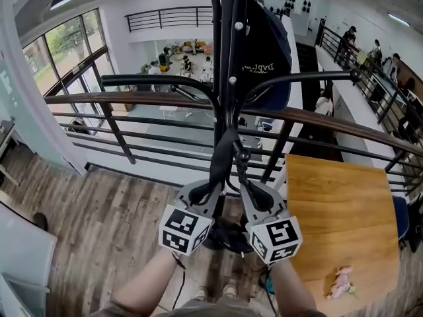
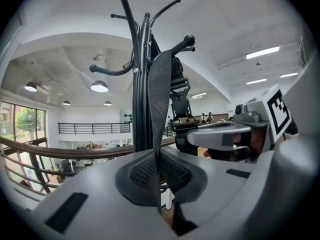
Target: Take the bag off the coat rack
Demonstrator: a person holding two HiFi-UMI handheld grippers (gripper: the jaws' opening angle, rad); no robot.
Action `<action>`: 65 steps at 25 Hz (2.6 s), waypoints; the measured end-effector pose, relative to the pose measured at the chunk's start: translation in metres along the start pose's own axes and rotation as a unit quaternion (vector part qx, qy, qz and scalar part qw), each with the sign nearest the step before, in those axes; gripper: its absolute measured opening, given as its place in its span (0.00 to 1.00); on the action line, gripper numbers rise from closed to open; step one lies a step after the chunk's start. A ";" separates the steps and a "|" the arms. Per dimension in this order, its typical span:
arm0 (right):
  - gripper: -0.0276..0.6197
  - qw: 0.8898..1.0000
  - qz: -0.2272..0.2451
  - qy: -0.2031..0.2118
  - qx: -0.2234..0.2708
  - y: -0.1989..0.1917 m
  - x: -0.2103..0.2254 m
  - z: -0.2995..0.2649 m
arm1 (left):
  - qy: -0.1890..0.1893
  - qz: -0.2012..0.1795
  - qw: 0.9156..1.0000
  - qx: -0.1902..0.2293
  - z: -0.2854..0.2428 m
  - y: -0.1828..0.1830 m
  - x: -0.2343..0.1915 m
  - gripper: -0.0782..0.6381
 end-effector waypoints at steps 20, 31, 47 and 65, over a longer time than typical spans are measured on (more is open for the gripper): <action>0.12 0.986 -0.013 0.086 0.143 0.105 0.015 0.073 | 0.058 -0.053 0.990 0.117 0.082 0.120 0.038 0.13; 0.12 0.964 0.005 0.190 0.187 0.143 -0.038 0.080 | 0.147 -0.084 0.976 0.135 0.180 0.142 0.038 0.13; 0.12 0.924 -0.042 0.369 0.092 0.079 -0.172 0.036 | 0.337 -0.042 0.939 0.044 0.328 0.063 0.040 0.13; 0.12 0.889 -0.018 0.456 -0.030 0.003 -0.250 0.035 | 0.431 0.071 0.899 -0.043 0.416 -0.043 0.080 0.13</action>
Point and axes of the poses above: the fingertips, and each gripper's own axes: z backward along the fingers, x to its right, y out of its top, the point moved 8 cm from there along z, backward along the fingers, and after that the axes turned 5 degrees about -y, right-handed, at the moved point
